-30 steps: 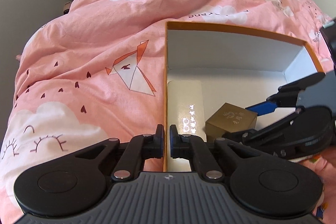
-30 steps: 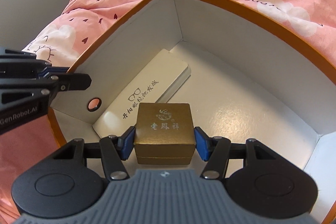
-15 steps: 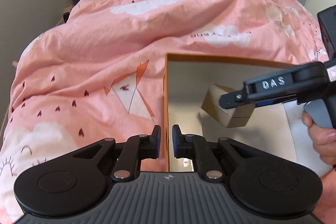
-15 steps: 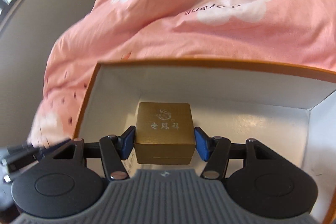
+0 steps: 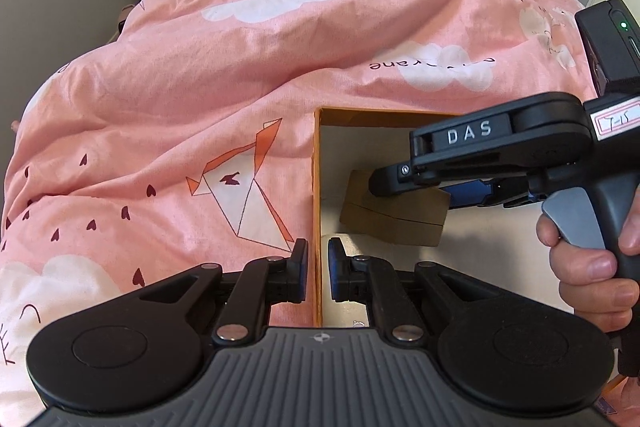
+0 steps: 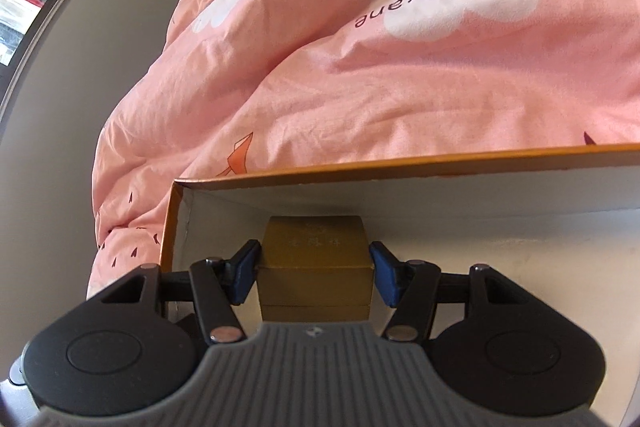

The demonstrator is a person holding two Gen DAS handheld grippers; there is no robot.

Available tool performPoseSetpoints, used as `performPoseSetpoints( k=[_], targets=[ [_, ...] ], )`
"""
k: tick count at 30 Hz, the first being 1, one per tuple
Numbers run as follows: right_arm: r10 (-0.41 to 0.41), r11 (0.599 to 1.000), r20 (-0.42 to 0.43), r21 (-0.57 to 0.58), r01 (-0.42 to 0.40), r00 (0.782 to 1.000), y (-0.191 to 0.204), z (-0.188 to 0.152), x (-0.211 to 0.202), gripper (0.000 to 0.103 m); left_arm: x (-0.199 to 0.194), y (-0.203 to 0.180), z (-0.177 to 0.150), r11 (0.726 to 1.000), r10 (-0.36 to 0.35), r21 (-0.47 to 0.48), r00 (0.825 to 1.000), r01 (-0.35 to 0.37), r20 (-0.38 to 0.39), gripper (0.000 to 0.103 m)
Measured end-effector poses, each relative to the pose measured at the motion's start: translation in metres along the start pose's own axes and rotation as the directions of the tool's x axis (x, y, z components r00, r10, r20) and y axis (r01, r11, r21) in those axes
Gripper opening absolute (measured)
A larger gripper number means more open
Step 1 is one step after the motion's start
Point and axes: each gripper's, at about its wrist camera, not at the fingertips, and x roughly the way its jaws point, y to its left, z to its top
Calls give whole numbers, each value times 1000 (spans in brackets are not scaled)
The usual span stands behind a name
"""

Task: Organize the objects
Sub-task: 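Place the gold box on the glasses case inside the orange box with the right tool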

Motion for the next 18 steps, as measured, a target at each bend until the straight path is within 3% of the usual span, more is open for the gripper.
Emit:
performPoseSetpoints(
  k=[11,13,18],
  targets=[
    [87,996,12,-3,-86,996,-1,1,-6,65,0,0,-2,1000,-2,-7,1000,2,-2,11],
    [74,997,13,-19,-73,997,0,1,-6,58,0,0,-2,1000,-3,-8,1000,3,-1,11],
    [62,997,-6,-46,-63,998,1,0,4,29,-2,-2,-2,1000,1,-4,1000,-1,1,8]
  ],
)
